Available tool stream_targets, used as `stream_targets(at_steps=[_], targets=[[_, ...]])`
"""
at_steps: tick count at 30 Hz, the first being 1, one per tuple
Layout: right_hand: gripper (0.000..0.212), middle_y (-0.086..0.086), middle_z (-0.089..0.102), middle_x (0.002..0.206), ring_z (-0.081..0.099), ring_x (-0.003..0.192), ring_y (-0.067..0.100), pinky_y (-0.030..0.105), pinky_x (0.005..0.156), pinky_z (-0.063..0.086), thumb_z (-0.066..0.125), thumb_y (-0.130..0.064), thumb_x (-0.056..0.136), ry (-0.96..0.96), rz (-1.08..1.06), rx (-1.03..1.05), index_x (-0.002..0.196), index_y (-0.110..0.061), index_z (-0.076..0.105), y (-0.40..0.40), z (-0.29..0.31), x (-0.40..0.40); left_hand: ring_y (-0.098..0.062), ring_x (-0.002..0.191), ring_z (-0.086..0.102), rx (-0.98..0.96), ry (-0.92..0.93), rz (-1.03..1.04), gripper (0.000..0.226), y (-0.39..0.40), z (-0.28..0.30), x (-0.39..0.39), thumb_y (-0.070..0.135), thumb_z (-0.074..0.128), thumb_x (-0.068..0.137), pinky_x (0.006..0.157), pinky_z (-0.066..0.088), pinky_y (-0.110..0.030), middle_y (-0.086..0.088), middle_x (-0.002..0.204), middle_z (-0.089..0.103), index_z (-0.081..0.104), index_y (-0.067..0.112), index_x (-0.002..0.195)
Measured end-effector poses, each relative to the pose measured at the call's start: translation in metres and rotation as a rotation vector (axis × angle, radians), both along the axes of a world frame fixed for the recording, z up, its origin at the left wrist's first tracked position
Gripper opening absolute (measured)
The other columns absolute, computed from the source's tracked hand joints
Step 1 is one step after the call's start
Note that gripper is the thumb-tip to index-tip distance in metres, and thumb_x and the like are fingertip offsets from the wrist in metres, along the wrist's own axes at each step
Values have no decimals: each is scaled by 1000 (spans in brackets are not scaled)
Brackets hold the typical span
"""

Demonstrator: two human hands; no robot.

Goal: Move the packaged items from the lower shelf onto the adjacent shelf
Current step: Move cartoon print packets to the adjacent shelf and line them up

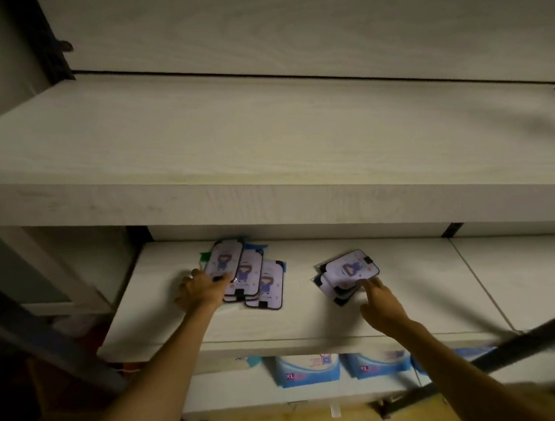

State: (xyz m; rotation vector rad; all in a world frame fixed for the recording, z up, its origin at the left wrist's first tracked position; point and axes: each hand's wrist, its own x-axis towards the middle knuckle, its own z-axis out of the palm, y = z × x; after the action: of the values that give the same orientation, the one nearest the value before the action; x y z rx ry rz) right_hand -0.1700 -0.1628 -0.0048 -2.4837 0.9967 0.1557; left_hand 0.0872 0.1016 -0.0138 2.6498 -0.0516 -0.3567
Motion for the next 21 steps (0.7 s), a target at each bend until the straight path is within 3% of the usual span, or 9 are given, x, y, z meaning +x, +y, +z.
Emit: stream_targets(at_steps=[6,8,10,12,15,18,21], targets=[[74,9,18,162,33,143,32,45,109,43,53,-3,91,-3,69,-67,154,-24,21,-7,-1,18,-37,110,56,-49,35,86,89,3,-3,12,70,79,60,86,51,-44,-21,122,58,59,5,117],[74,10,17,162,26,146,34,47,112,38,57,-8,91,4,101,-98,155,-19,21,-15,-3,26,-33,100,60,-153,73,122,73,7,0,13,56,84,64,76,53,-39,-19,116,62,63,4,111],[79,11,19,161,28,145,34,47,111,40,62,-15,90,17,157,-124,155,-20,17,-25,-6,33,-26,82,63,-430,167,197,42,13,1,13,32,84,75,66,52,-33,-17,108,69,69,4,103],[83,8,19,160,31,144,32,46,108,44,64,-20,90,57,220,-196,155,-21,13,-36,-6,39,-25,77,64,-690,284,295,19,22,2,14,13,76,84,73,54,-35,-18,107,72,70,5,100],[91,6,11,163,18,149,30,45,108,43,62,-19,90,193,333,-291,157,-23,1,-49,-3,47,-28,85,66,-1004,463,369,21,43,7,14,2,61,95,87,52,-41,-24,114,65,62,-2,116],[98,5,-11,165,-6,152,32,52,119,23,61,-22,92,389,429,-352,156,-24,-14,-58,0,54,-37,103,64,-1058,500,328,28,65,14,12,2,56,97,93,50,-43,-24,118,63,56,-2,125],[102,5,-15,165,-10,152,33,54,120,16,64,-27,91,487,478,-348,156,-23,-14,-64,2,60,-36,106,66,-1059,499,280,32,83,14,12,6,61,95,95,50,-41,-20,120,65,57,3,127]])
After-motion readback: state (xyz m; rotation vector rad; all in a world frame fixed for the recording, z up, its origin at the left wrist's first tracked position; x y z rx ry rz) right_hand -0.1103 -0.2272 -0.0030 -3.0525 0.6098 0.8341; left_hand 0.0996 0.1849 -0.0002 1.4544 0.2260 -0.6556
